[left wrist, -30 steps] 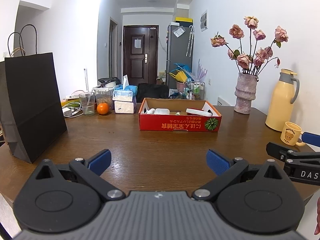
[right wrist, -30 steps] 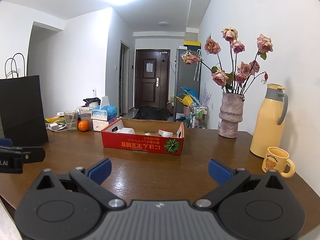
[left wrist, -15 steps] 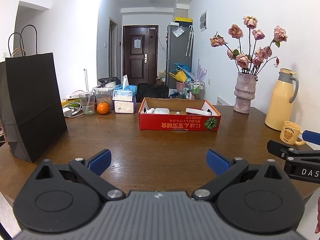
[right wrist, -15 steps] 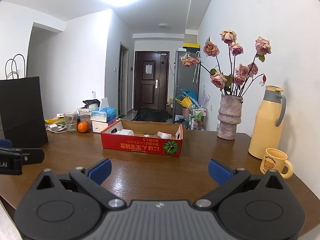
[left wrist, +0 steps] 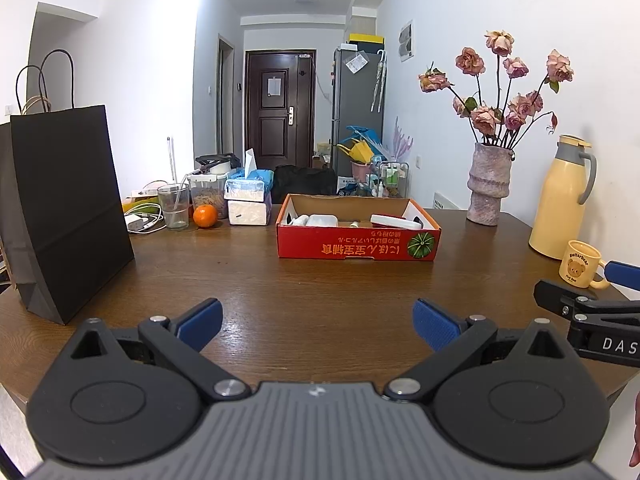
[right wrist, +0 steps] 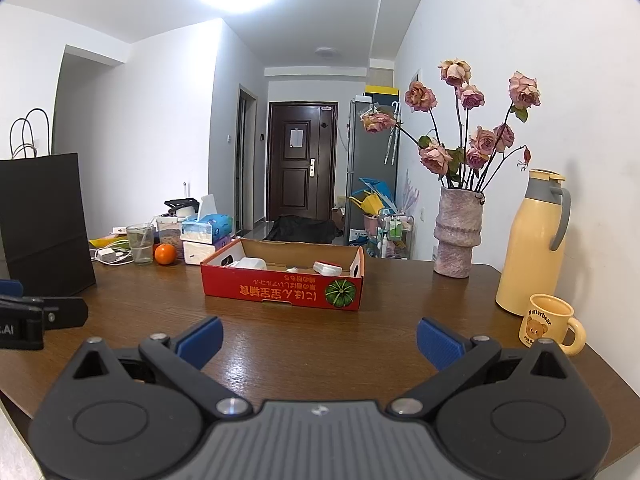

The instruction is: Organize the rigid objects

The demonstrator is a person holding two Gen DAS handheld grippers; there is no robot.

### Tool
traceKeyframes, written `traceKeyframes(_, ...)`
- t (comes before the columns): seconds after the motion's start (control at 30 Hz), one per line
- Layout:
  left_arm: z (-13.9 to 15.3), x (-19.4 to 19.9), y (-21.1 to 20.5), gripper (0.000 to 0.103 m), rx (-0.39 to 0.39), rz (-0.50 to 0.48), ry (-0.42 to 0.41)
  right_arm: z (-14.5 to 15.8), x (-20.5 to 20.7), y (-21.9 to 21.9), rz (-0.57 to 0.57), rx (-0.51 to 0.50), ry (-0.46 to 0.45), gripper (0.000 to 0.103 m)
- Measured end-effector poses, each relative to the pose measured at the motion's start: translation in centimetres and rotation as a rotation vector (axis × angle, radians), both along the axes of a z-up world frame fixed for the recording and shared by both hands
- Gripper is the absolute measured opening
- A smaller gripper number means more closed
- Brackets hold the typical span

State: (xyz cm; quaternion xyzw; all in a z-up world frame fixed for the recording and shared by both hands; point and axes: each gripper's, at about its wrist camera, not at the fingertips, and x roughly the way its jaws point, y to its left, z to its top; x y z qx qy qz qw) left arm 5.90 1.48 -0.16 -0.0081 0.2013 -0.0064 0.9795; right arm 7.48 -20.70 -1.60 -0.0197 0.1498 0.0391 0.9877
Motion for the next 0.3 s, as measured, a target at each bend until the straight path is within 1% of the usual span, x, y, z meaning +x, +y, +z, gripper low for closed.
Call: traceKeyframes(0.3,-0.50,0.02,-0.14,0.103,-0.002,-0.007,0.011,-0.11,0.07,-0.08,0.000,0.000,0.003,0.103)
